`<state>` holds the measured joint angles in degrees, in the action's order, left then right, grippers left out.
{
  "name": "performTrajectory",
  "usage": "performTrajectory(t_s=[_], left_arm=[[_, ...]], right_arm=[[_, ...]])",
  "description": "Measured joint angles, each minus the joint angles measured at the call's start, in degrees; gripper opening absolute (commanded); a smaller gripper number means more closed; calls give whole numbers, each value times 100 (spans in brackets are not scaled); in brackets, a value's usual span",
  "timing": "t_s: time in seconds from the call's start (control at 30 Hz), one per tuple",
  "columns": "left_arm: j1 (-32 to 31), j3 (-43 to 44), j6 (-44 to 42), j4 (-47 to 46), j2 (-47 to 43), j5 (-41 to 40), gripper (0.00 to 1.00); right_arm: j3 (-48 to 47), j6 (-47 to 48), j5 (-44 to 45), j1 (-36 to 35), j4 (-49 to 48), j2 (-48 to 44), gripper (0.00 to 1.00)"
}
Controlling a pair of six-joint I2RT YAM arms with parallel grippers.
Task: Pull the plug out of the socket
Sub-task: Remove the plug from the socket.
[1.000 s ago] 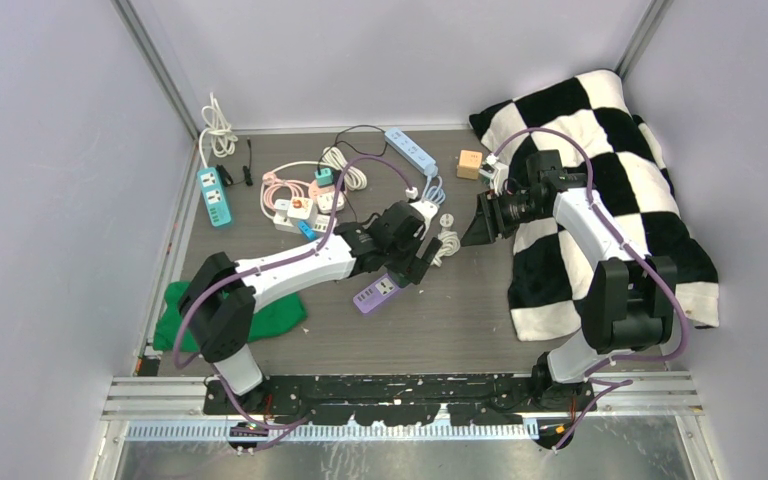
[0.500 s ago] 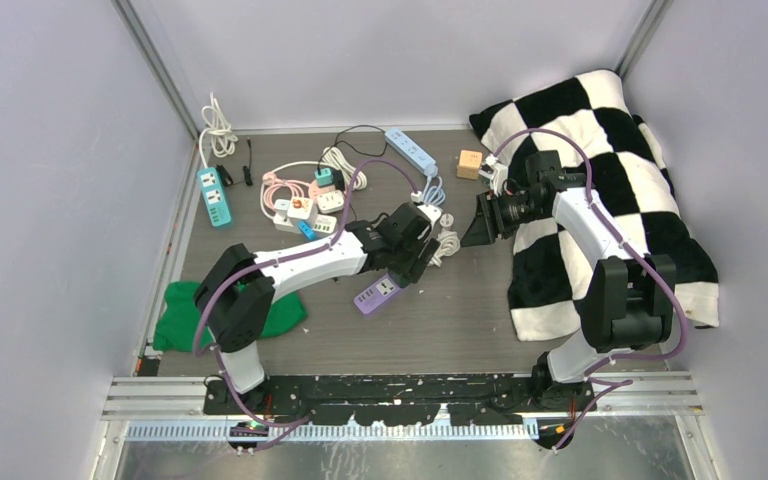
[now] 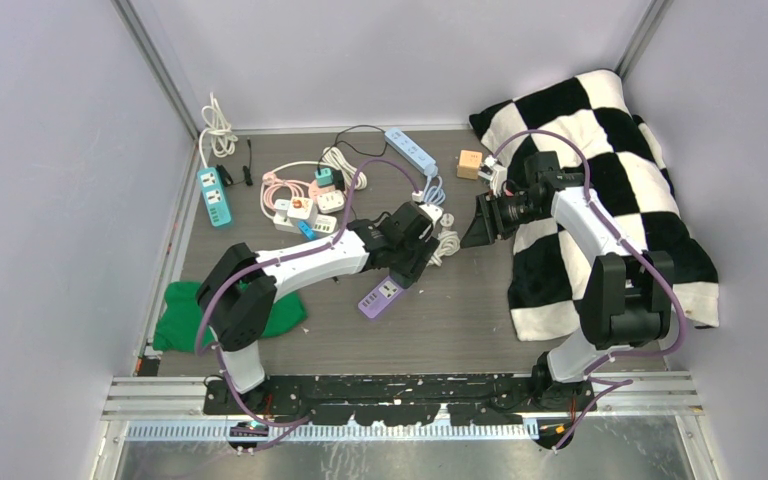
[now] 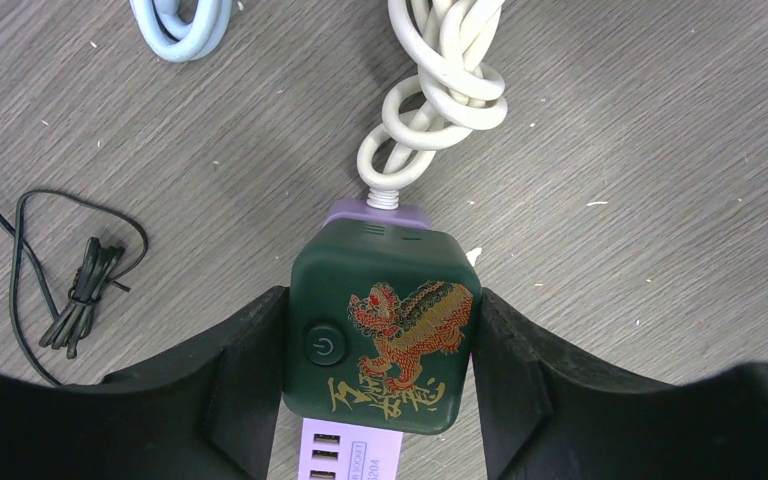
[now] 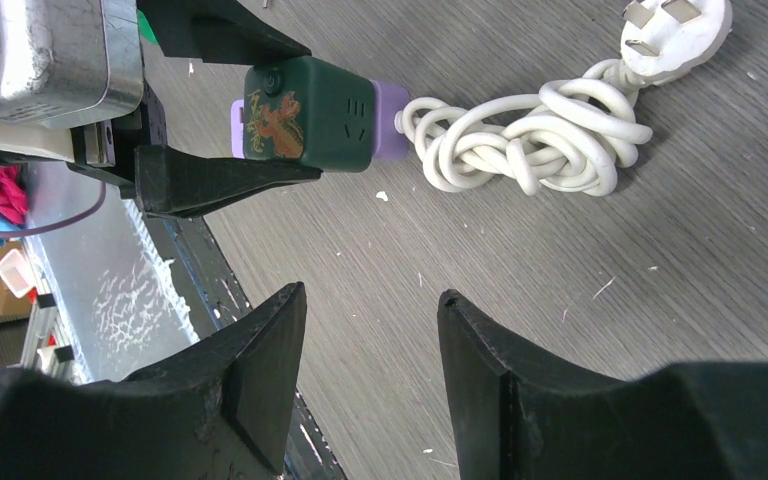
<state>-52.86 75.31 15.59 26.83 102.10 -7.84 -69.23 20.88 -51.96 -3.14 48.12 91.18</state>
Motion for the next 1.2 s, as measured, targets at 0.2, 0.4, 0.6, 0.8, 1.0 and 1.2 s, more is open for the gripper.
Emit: performTrajectory(t_s=[0.2,0.4,0.6,0.8,1.0,1.2], left_arm=[[0,-2,-15,-4,0,28,57],[2,-2,-50,-2,0,57,62],[7,0,-83,-7,11,111,66],[9,0,-109,4,76,162,68],[9,0,-101,28,173,186,53],[9,-9,-74,17,170,181,1]], right_arm=[[0,0,0,0,11,35,56],[0,0,0,0,15,39,56],[0,0,0,0,15,39,56],[0,0,2,0,17,39,56],[0,0,0,0,17,39,56],[0,0,2,0,20,39,56]])
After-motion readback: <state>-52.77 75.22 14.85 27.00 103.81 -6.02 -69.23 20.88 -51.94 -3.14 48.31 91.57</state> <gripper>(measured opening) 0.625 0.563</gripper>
